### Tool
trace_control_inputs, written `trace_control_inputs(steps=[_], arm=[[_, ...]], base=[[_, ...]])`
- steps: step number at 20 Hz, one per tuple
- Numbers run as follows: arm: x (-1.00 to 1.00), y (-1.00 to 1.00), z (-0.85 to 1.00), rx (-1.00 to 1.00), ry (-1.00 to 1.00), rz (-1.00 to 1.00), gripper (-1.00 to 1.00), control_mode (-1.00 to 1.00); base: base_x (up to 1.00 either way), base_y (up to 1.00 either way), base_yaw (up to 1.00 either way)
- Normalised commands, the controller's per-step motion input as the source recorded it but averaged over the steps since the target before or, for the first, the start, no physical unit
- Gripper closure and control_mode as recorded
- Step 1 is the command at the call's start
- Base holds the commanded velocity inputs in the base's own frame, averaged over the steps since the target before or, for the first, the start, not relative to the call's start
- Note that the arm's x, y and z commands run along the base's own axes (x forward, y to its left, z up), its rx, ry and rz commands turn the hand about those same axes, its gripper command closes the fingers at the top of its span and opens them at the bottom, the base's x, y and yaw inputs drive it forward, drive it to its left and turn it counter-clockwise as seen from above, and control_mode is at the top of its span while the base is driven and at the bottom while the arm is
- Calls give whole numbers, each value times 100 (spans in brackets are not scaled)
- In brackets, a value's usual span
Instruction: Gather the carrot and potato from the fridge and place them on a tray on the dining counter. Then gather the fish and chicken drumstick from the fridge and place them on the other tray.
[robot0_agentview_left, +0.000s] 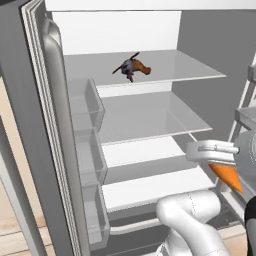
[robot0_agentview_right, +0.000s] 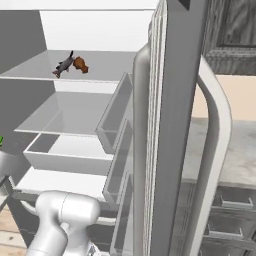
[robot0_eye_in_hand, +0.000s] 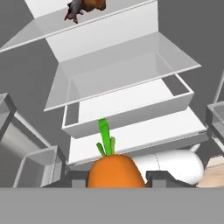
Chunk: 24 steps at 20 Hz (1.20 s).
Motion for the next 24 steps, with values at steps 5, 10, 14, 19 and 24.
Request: trace_control_inputs(steps=[5, 10, 14, 19, 24], arm=[[0, 0, 0, 0, 0, 0, 100, 100], [0, 0, 0, 0, 0, 0, 100, 100], [0, 0, 0, 0, 0, 0, 100, 100], [0, 0, 0, 0, 0, 0, 100, 100], [0, 0, 0, 0, 0, 0, 100, 100]], base=[[-70, 0, -18], [-69, 4, -41], [-57, 15, -50], [-55, 15, -53], [-81, 0, -51]])
